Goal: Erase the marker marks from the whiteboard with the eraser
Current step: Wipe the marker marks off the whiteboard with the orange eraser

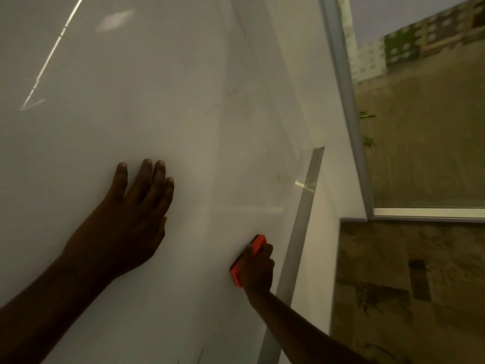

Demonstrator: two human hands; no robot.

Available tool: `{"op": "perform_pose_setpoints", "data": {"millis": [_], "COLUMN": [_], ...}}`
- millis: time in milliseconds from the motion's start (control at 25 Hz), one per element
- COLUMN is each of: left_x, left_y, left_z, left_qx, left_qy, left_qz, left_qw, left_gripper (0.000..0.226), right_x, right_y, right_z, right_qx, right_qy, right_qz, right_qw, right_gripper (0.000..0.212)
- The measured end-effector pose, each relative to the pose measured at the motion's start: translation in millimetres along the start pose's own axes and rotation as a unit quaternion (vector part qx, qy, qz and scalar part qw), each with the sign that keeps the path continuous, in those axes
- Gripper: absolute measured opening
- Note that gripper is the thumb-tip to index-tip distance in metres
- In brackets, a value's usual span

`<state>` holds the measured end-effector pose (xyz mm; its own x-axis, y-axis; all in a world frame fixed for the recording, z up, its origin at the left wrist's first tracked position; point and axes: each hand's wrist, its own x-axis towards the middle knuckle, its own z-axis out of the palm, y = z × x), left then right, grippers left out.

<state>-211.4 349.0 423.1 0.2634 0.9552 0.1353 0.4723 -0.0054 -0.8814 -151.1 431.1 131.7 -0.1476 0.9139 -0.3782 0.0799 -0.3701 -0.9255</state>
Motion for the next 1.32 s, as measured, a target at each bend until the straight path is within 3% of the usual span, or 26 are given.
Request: {"op": "perform_pose_setpoints", "data": {"millis": [40, 120, 200, 280, 360, 440, 480, 560, 640, 760, 800, 840, 960, 1000, 1080, 1200, 1320], "left_x": [1, 1, -1, -1, 2, 2, 1, 2, 3, 3, 3, 3, 1, 1, 6, 31, 82], "left_y": [-1, 0, 0, 1, 2, 4, 5, 4, 5, 5, 6, 7, 9, 9, 12, 25, 40], "left_z": [1, 4, 5, 5, 4, 3, 4, 3, 2, -1, -2, -3, -5, -4, 3, 18, 41], "left_qx": [0.004, 0.014, 0.014, 0.014, 0.011, 0.019, 0.028, 0.042, 0.056, 0.075, 0.076, 0.077, 0.082, 0.08, 0.064, -0.008, -0.028], "left_qy": [0.0, 0.001, -0.003, -0.003, -0.003, -0.007, -0.004, -0.002, -0.007, -0.007, -0.011, -0.015, -0.025, -0.027, -0.018, 0.002, -0.021], "left_qz": [-0.001, 0.004, 0.002, 0.001, 0.004, -0.001, 0.0, 0.008, 0.014, 0.014, 0.012, 0.009, -0.001, -0.003, 0.001, 0.01, 0.022], "left_qw": [1.0, 1.0, 1.0, 1.0, 1.0, 1.0, 1.0, 0.999, 0.998, 0.997, 0.997, 0.997, 0.996, 0.996, 0.998, 1.0, 0.999], "left_gripper": [0.068, 0.068, 0.069, 0.069, 0.069, 0.069, 0.069, 0.068, 0.068, 0.064, 0.064, 0.065, 0.067, 0.066, 0.063, 0.069, 0.073], "right_x": [-27, -97, -138, -115, -65, -33, -31, -58, -119, -165, -154, -138, -106, -96, -79, -48, -16], "right_y": [-3, 3, 34, 62, 73, 58, 47, 22, 11, 59, 81, 97, 101, 87, 43, -15, -23], "right_z": [8, 13, 6, 0, -6, -13, -7, 9, 17, 11, 7, 4, -2, 0, 1, 0, -5], "right_qx": [-0.001, 0.008, -0.008, -0.067, -0.082, -0.054, -0.038, 0.007, 0.025, -0.037, -0.065, -0.092, -0.085, -0.057, -0.013, -0.005, -0.011], "right_qy": [-0.021, -0.036, -0.068, -0.033, -0.002, 0.003, 0.016, 0.013, -0.023, -0.048, -0.042, -0.035, -0.021, -0.02, -0.004, 0.035, 0.017], "right_qz": [-0.039, -0.199, -0.311, -0.383, -0.277, -0.057, -0.024, -0.061, -0.186, -0.355, -0.37, -0.333, -0.098, -0.087, -0.177, -0.336, -0.405], "right_qw": [0.999, 0.979, 0.948, 0.921, 0.957, 0.997, 0.999, 0.998, 0.982, 0.933, 0.926, 0.938, 0.991, 0.994, 0.984, 0.941, 0.914], "right_gripper": [0.062, 0.065, 0.047, 0.042, 0.035, 0.044, 0.052, 0.06, 0.059, 0.045, 0.042, 0.04, 0.058, 0.06, 0.062, 0.057, 0.056]}}
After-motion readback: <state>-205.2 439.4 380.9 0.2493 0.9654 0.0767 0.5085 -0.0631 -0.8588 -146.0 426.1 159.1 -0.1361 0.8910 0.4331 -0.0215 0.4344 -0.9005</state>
